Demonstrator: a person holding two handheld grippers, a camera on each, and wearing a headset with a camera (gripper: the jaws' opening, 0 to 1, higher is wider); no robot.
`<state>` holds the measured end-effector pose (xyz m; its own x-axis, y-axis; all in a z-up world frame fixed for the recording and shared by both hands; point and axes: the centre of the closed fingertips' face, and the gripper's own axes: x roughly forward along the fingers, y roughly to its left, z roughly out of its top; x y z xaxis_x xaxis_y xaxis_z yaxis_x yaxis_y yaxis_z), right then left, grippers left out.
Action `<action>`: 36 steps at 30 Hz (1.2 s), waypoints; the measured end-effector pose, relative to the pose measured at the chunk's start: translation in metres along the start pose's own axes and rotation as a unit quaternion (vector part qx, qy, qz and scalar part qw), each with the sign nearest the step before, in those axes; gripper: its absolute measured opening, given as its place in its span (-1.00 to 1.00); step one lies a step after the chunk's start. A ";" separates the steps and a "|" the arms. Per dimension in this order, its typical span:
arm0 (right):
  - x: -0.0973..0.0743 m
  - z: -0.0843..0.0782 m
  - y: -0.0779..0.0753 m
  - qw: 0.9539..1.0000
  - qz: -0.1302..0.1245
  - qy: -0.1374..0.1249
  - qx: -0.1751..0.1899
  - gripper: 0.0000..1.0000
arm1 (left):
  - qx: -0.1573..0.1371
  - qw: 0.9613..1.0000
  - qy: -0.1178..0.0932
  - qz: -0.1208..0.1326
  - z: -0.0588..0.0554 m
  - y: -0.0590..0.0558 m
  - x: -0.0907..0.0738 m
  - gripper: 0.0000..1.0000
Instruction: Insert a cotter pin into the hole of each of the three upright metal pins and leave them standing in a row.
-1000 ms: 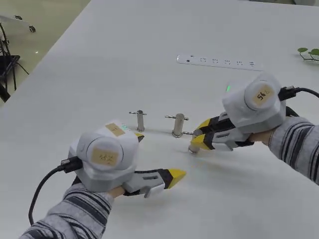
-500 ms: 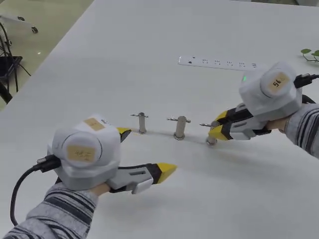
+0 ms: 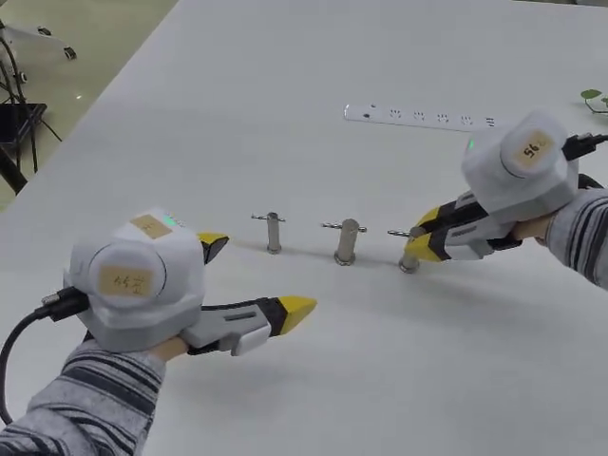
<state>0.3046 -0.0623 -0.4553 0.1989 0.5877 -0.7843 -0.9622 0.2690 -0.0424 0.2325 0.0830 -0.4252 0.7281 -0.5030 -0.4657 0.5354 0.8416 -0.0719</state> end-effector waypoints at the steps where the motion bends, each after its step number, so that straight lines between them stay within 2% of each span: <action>1: 0.000 0.000 0.000 1.000 0.001 0.001 -0.002 -0.83 | -0.001 1.000 0.001 -0.001 0.000 -0.001 0.000 0.48; 7: -0.002 -0.002 -0.001 1.000 0.010 -0.003 -0.010 -0.83 | -0.001 1.000 0.004 -0.006 -0.002 -0.004 0.001 0.47; 16: 0.000 -0.003 -0.004 1.000 0.022 -0.014 -0.007 -0.82 | 0.001 1.000 0.008 -0.007 -0.004 -0.007 0.004 0.51; 18: 0.000 -0.003 -0.004 1.000 0.022 -0.015 0.003 -0.82 | 0.002 1.000 0.007 -0.007 -0.004 -0.007 0.004 0.51; 22: -0.003 -0.001 -0.002 1.000 0.013 -0.018 -0.004 -0.61 | 0.002 1.000 0.006 -0.006 -0.003 -0.005 0.004 0.52; 23: -0.005 0.001 -0.002 1.000 0.009 -0.027 -0.010 -0.57 | 0.001 1.000 0.006 -0.005 -0.003 -0.004 0.004 0.52; 26: -0.011 0.009 -0.001 0.999 -0.001 -0.048 0.007 -0.50 | 0.001 1.000 0.003 -0.003 -0.001 -0.003 0.003 0.52; 28: -0.017 0.012 -0.001 0.998 -0.017 -0.059 0.015 -0.43 | 0.002 1.000 0.003 -0.003 0.001 -0.002 0.003 0.52; 31: -0.026 0.022 0.004 0.994 -0.034 -0.095 0.049 -0.29 | 0.001 1.000 0.004 -0.002 0.003 0.000 0.003 0.53; 36: -0.040 0.030 0.010 0.988 -0.056 -0.128 0.060 -0.20 | 0.000 1.000 0.004 -0.001 0.009 0.001 0.001 0.55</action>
<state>0.2931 -0.0604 -0.4063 0.3591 0.7186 -0.5956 -0.9052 0.4236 -0.0347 0.2383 0.0817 -0.4176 0.7231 -0.5039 -0.4725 0.5376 0.8400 -0.0732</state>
